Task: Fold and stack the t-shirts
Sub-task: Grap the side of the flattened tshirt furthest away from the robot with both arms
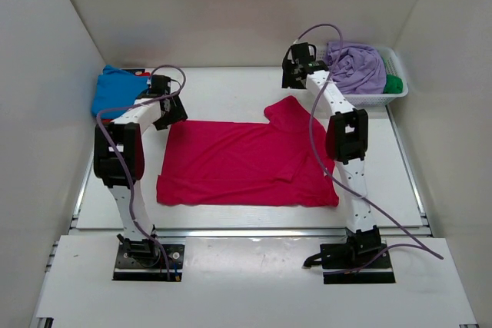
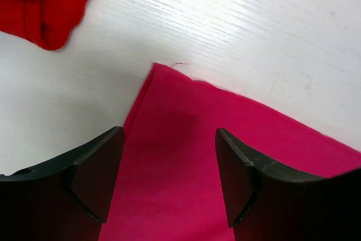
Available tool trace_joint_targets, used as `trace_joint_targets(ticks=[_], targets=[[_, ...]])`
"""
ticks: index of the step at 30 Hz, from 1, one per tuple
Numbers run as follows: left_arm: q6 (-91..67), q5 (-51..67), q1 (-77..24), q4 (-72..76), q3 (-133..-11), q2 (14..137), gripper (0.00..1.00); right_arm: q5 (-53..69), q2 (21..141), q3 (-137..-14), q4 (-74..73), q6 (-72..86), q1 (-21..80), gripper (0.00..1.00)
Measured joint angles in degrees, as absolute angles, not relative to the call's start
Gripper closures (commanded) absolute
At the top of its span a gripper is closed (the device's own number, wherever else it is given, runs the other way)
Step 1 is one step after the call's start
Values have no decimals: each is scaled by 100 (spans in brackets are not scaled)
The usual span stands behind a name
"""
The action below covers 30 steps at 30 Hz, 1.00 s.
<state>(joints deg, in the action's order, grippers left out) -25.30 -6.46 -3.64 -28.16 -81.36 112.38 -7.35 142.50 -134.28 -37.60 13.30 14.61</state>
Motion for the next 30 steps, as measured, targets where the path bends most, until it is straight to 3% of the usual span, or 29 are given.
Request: trace_joint_targets(ticks=[10,19,27,30], targets=[[-2462,-1002,-362,-2685,-8193,11590,25,-766,15633,-15727,-4783,1352,1450,51],[-2440,-1074,-360,-2491,-8451,11959,30,-770,15758,-15902,-5249,1396,1439,46],[-2445,-1079,-379,-2499,-8659,12090,48,-766,15902,-15987,-5457,1483,1420,45],[-2449,-1076,-399,-2499,-8663,12090,65,-751,16035,-15987,-5509,1500,1420,45]])
